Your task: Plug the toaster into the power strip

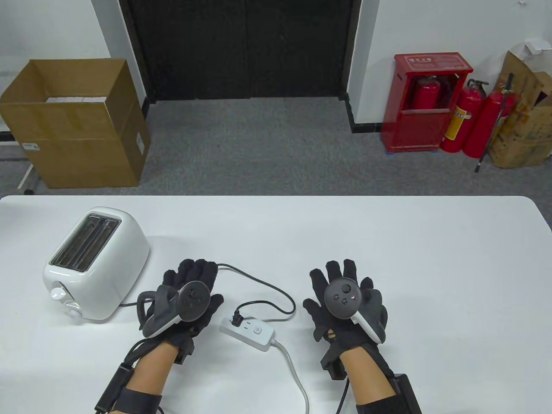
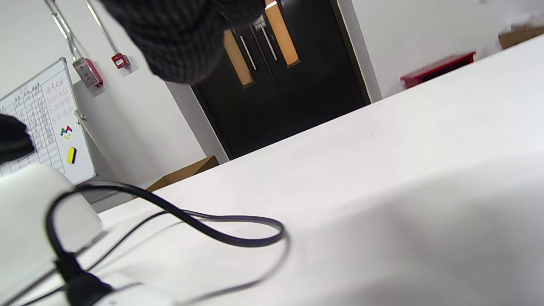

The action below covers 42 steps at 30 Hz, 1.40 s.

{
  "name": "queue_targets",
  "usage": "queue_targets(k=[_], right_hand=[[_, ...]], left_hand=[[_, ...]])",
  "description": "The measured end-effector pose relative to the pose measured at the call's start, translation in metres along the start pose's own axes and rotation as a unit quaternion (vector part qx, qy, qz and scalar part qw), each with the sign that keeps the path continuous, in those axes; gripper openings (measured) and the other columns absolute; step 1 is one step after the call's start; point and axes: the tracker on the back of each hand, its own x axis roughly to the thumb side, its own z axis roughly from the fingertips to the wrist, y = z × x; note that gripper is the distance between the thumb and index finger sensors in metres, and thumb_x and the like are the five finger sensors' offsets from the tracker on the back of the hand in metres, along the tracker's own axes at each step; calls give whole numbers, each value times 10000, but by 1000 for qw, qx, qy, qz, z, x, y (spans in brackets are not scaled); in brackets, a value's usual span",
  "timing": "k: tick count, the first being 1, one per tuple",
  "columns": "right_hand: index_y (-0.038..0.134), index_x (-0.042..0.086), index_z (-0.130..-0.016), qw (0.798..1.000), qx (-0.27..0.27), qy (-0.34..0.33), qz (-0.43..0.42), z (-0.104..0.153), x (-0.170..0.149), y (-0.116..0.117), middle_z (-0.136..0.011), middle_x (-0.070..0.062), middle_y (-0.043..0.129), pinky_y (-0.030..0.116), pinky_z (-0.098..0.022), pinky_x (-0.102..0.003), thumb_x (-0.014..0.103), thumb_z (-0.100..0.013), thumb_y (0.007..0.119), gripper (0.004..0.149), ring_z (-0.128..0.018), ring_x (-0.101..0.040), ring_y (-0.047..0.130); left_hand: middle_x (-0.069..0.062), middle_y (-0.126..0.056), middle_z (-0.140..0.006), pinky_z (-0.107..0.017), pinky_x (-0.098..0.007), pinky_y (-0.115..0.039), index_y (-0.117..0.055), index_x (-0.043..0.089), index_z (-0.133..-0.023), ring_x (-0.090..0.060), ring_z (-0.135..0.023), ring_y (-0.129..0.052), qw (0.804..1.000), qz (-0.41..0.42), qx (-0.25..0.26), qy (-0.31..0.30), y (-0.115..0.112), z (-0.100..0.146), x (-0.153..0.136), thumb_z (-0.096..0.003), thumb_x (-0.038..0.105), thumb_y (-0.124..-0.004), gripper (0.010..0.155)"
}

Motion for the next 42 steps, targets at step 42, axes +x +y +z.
queue_targets(k=[42], right_hand=[[318, 385, -1074, 994, 92, -21, 59, -5, -9, 61, -1190, 24, 84, 0, -586, -711, 563, -430, 697, 768, -997, -294, -118]], left_hand=[[-65, -73, -1212, -643, -751, -142, -78, 319, -1102, -432, -1109, -50, 991, -24, -131, -13, -64, 14, -11, -411, 733, -562, 940]])
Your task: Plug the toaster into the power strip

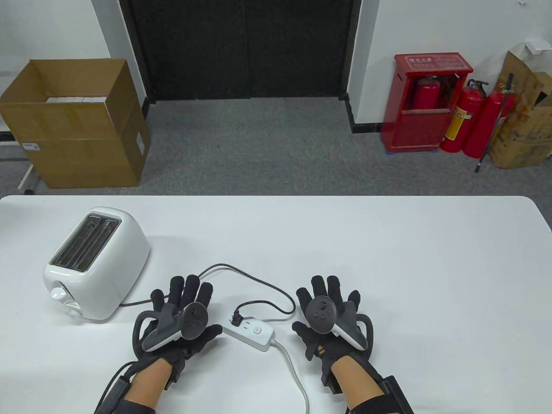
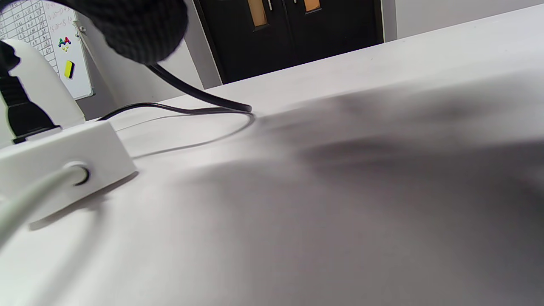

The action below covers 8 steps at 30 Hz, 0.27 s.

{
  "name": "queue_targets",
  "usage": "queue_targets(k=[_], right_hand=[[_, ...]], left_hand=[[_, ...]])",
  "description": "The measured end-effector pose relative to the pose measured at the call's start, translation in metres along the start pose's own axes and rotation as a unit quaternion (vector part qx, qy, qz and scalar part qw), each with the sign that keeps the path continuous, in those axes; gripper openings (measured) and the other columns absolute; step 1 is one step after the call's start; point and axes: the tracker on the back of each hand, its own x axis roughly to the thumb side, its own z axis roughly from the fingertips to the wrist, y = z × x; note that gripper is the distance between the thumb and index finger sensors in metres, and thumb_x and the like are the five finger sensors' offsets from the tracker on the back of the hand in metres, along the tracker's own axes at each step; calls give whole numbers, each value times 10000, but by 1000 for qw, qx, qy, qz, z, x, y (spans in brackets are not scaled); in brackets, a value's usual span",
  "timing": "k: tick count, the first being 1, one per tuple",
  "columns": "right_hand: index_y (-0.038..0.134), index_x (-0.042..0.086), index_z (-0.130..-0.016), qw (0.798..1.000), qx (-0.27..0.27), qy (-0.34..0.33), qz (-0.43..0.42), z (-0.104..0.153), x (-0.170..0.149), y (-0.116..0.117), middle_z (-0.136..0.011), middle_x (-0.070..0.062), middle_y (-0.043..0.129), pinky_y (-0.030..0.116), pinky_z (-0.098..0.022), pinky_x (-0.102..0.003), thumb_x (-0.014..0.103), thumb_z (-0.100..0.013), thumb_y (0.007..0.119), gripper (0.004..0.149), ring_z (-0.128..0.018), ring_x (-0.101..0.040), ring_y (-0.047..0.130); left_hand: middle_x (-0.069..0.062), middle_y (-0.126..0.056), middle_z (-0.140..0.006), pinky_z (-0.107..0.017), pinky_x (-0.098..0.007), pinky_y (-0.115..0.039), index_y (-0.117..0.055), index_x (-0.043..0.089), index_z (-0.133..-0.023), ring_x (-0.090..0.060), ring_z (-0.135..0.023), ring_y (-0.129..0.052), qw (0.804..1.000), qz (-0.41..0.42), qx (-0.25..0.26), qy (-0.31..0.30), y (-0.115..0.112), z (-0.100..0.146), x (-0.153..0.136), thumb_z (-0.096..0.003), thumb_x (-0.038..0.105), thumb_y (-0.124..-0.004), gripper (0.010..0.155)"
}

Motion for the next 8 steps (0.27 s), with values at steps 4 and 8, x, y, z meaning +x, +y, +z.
queue_targets(k=[4, 8], right_hand=[[316, 386, -1074, 1000, 5, 4, -1, -1, -2, 1, -1191, 23, 83, -2, -585, -711, 563, -431, 697, 768, -996, -292, -120], [320, 383, -1074, 1000, 4, 10, -3, -2, -4, 0, -1191, 23, 86, -4, -584, -711, 561, -431, 697, 767, -996, -292, -120]], left_hand=[[-63, -70, -1213, -644, -751, -141, -76, 322, -1101, -430, -1111, -48, 1000, 1, -10, 0, -3, -3, 0, -413, 734, -563, 939], [-65, -69, -1212, -642, -751, -141, -72, 321, -1101, -433, -1109, -48, 1000, 12, -23, 2, -9, -6, -5, -414, 735, -562, 940]])
